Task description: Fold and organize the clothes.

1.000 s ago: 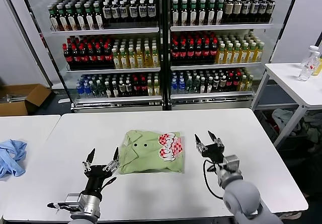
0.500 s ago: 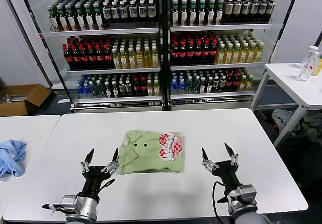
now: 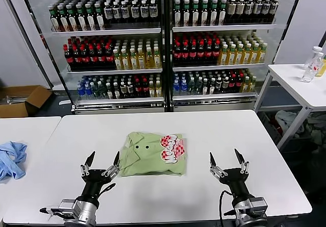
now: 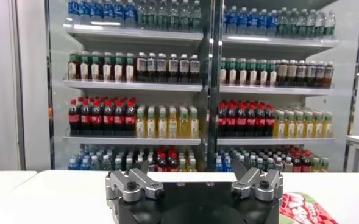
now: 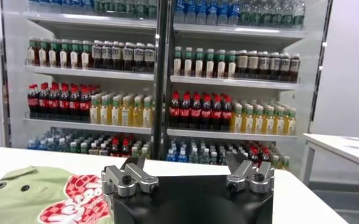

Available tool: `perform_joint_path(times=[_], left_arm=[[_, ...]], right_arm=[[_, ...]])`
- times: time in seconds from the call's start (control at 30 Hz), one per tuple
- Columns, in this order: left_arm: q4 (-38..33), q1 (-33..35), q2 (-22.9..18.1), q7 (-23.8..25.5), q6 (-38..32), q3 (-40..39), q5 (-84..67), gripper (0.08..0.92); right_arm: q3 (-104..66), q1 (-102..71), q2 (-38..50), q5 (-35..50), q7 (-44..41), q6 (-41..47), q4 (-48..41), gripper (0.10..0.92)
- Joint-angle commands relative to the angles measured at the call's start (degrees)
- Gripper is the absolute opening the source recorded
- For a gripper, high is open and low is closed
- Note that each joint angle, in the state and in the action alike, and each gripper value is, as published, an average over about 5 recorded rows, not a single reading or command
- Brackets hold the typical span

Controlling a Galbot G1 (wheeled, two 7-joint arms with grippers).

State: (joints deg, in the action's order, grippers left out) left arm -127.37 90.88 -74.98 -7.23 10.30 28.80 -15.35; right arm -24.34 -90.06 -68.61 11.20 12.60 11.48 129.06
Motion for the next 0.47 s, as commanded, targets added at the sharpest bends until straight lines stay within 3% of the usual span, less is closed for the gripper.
perform_joint_path(times=[0.03, 0.47], left_arm=[[-1.1, 0.6, 0.1, 0.2, 1.5, 0.3, -0.1, 0.823], [-1.8, 1.0, 0.4, 0.3, 2.4, 1.1, -0.7, 0.822]], right_arm=[[-0.9, -2.4, -0.3, -1.1, 0.8, -0.9, 2.0, 0.823], [-1.7, -2.7, -0.6, -1.8, 1.0, -1.3, 2.8, 0.823]])
